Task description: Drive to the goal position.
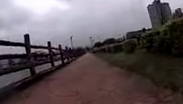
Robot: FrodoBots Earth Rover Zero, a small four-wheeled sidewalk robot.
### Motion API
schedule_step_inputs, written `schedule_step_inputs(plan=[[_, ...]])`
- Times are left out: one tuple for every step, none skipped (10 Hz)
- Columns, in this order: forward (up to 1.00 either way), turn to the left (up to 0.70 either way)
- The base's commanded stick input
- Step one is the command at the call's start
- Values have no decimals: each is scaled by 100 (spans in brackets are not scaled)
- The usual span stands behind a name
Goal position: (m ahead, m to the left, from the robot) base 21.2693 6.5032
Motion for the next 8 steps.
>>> schedule_step_inputs(plan=[[100, 0], [100, 0], [100, 0], [100, 0], [100, 0], [100, 0], [100, 0], [100, 0]])
